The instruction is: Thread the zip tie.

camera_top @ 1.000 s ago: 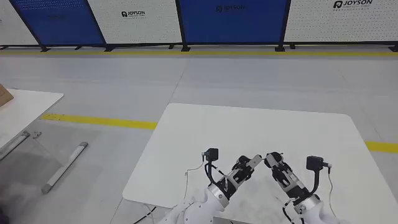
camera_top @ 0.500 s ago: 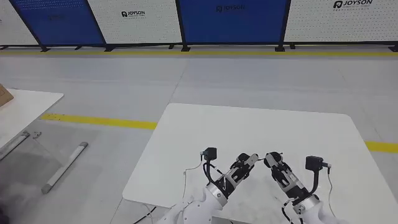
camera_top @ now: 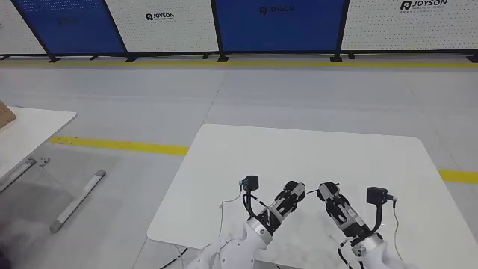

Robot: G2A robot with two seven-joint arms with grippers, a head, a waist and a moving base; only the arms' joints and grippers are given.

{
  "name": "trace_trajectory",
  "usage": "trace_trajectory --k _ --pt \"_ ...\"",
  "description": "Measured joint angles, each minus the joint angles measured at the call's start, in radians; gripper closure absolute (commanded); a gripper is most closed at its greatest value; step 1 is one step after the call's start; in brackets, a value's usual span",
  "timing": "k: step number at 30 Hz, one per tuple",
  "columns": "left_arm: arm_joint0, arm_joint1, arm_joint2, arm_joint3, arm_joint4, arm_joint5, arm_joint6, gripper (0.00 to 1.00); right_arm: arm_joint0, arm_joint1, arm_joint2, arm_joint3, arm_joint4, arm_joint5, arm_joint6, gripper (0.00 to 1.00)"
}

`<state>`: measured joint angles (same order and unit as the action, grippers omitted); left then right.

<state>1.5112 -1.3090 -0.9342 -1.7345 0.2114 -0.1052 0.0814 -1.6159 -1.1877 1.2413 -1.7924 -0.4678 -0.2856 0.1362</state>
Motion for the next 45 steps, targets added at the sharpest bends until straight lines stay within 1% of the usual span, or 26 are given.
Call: trace_trajectory --k 4,11,18,23,25,35,38,43,44,45 --pt "-0.001 -0.001 0.002 -0.001 0.006 0.003 0.001 0.84 0.0 0.0 0.003 0.001 0.002 -0.003 0.0 1.0" --pt "0.001 0.0 0.01 -0.004 0.03 0.0 -0.002 0.84 -0.002 -0.001 0.006 0.003 0.005 -0.006 -0.001 1.0" --pt "0.002 -0.001 0.014 -0.001 0.048 0.008 -0.001 0.92 -0.001 -0.003 0.008 0.006 0.004 -0.008 -0.003 1.0" --pt "0.001 -0.002 0.016 0.0 0.048 0.01 0.002 0.95 -0.001 -0.003 0.01 0.008 0.004 -0.012 -0.004 1.0" --pt "0.0 -0.002 0.016 0.0 0.048 0.01 0.002 1.0 -0.001 -0.004 0.011 0.009 0.005 -0.013 -0.004 1.0" --pt "-0.002 -0.003 0.019 0.002 0.051 0.014 -0.002 1.0 0.009 -0.005 0.005 0.017 0.002 -0.01 0.017 1.0" --pt "0.0 -0.003 0.02 0.0 0.041 0.006 -0.008 1.0 0.014 -0.006 0.002 0.019 0.001 -0.005 0.023 1.0" --pt "0.002 -0.002 0.019 -0.003 0.039 -0.002 -0.019 1.0 0.014 -0.007 0.006 0.021 0.019 -0.013 0.026 1.0" --pt "0.002 -0.002 0.019 -0.003 0.039 -0.001 -0.019 1.0 0.013 -0.007 0.007 0.021 0.025 -0.014 0.026 0.54" --pt "0.002 -0.002 0.018 -0.002 0.04 0.0 -0.018 1.0 0.012 -0.007 0.008 0.022 0.031 -0.016 0.027 0.0"
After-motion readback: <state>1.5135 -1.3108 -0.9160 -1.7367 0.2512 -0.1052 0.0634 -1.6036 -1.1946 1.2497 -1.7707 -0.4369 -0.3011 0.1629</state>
